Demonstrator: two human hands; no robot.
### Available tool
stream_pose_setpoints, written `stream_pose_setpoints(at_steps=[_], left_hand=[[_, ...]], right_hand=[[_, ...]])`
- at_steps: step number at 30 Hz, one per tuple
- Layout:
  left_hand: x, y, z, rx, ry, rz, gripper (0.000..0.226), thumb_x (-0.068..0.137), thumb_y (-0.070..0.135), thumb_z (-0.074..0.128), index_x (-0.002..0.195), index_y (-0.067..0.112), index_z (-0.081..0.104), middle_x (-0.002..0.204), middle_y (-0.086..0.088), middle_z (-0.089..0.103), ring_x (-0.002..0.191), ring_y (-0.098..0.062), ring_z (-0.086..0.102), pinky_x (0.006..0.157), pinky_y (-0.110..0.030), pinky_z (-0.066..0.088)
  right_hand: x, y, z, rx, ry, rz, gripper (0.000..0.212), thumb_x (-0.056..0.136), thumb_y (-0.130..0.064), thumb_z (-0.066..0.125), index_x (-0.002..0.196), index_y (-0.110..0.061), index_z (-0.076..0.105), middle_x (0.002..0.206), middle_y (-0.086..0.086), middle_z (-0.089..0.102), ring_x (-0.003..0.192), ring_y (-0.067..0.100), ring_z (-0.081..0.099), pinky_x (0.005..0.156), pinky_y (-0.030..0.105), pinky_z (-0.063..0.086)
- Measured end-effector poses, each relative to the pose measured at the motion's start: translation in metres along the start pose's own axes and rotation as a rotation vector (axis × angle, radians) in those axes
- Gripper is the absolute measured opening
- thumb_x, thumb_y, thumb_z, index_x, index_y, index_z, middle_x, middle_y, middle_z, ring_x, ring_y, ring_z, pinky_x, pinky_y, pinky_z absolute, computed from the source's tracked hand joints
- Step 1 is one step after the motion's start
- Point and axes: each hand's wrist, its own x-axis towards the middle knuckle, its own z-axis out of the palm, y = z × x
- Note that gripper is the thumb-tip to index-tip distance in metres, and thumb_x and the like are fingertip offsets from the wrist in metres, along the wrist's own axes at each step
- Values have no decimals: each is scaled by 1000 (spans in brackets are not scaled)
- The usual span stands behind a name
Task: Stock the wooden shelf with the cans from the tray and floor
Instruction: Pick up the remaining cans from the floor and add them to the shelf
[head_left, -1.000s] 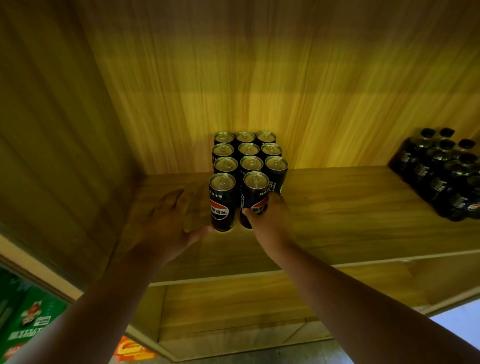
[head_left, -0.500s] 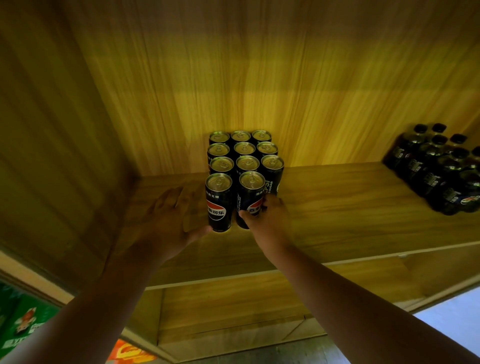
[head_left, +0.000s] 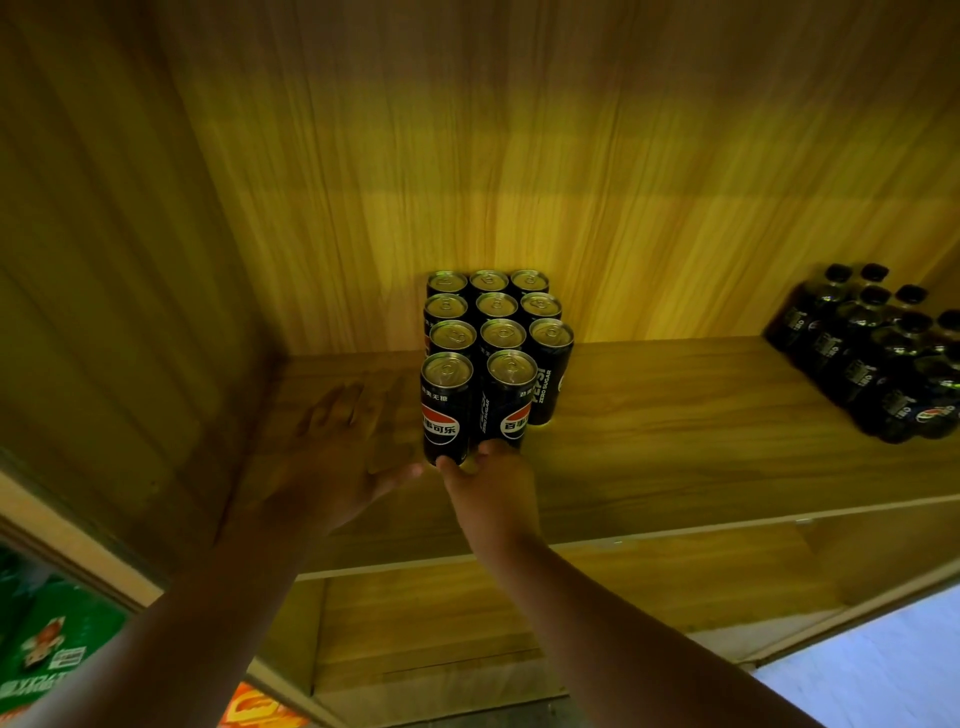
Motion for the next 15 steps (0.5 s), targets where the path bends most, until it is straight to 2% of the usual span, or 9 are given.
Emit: stream_pose_setpoints(at_steps=[3,7,15], left_hand=[[-2,-1,1,-24,0,-8,121,58,99,9,157,30,11,160,-5,28,145,-32,26,111,-48,26],[-2,-1,2,-34,9,-14,116,61,92,23,158,30,8,161,-5,26,147,-29,24,112,-47,23],[1,-8,9,-48,-15,-15,116,60,92,18,157,32,-3,164,-1,16,149,-26,15,115,-44,19]], right_hand=[[3,-8,9,-17,22,5,41,86,-37,71,121,-18,62,118,-3,67,108,14,65,78,22,53],[7,-17,19,-100,49,28,41,85,-41,69,118,-18,62,114,1,66,105,19,66,78,34,58],[16,-19,23,-141,73,75,41,87,-44,68,118,-18,63,115,1,67,107,20,66,79,34,57]])
